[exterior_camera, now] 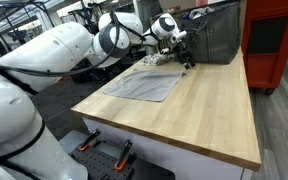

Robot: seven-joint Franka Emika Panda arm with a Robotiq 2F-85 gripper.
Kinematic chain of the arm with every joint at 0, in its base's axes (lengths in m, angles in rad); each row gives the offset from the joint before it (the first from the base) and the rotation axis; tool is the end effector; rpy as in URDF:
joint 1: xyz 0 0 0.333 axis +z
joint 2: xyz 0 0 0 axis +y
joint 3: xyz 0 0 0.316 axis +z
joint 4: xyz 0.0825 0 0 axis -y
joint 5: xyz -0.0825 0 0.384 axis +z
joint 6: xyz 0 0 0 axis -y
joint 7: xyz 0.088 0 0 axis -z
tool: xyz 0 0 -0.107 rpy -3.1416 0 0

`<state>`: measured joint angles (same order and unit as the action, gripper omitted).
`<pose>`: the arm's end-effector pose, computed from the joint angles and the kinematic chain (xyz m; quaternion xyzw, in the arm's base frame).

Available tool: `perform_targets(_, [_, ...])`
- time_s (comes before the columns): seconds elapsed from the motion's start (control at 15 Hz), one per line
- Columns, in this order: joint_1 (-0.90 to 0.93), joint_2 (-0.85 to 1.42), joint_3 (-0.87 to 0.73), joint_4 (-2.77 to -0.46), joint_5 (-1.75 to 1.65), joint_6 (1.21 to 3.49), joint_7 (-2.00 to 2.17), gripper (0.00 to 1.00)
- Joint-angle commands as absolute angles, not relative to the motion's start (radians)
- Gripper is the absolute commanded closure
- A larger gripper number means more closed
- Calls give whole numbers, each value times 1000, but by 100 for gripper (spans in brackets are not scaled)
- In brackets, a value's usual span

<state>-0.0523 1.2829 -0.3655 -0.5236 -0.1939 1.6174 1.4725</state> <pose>0.7692 -0.1793 0.2425 0.6557 -0.7010 0.0952 0.2637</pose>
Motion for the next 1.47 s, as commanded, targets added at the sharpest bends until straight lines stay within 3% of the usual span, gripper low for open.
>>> perform_targets(0.0, [-49, 1284, -365, -524, -194, 1617, 1473, 0])
perform_targets(0.87, [-179, 1232, -355, -561, -192, 1874, 1353, 0])
perform_targets(1.4, [-248, 1168, -280, -577, -174, 1852, 1120, 0])
